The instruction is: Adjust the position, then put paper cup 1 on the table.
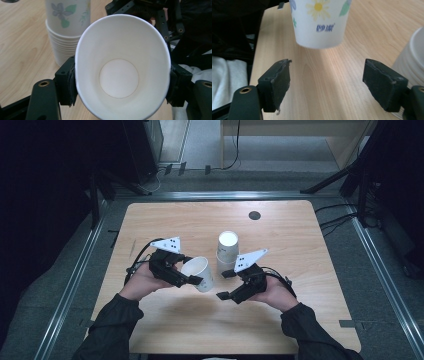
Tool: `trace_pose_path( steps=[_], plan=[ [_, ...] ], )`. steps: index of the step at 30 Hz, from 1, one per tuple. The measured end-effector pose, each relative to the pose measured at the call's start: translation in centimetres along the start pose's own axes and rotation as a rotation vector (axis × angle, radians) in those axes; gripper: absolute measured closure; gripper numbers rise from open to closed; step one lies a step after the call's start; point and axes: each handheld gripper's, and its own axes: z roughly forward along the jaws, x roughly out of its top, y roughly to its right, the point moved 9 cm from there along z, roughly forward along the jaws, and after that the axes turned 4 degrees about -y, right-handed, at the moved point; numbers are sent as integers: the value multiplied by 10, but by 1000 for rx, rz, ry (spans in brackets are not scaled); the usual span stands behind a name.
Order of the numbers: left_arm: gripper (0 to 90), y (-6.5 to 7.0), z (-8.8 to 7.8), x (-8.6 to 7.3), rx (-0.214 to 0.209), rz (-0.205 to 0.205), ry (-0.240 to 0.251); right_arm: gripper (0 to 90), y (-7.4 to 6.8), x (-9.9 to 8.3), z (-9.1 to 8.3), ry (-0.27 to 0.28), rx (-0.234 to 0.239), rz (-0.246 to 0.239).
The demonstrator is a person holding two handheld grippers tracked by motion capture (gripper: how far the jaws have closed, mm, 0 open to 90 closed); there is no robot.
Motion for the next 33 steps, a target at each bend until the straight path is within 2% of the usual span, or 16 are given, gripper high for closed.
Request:
trace_pose_path(
  steps=[3,8,16,21,25,33],
  plan=[
    [276,-4,-3,-3,16,-11,-9,207,4,-2,-2,-4,-60,1],
    [273,-14,-8,-11,50,-34,-43,196,7,-9,-8,-15,-109,10],
    [273,-33,-19,-26,107,-68,-76,195,10,-19,-19,-53,-160,25],
    [272,-45,-28,-33,144,-87,-85,195,19,-24,-25,-54,-196,71],
    [271,-55,-34,-39,174,-104,-85,195,25,-28,-28,-53,-212,91],
    [269,-76,-44,-52,230,-135,-99,195,31,-30,-32,-48,-224,97]
  ],
)
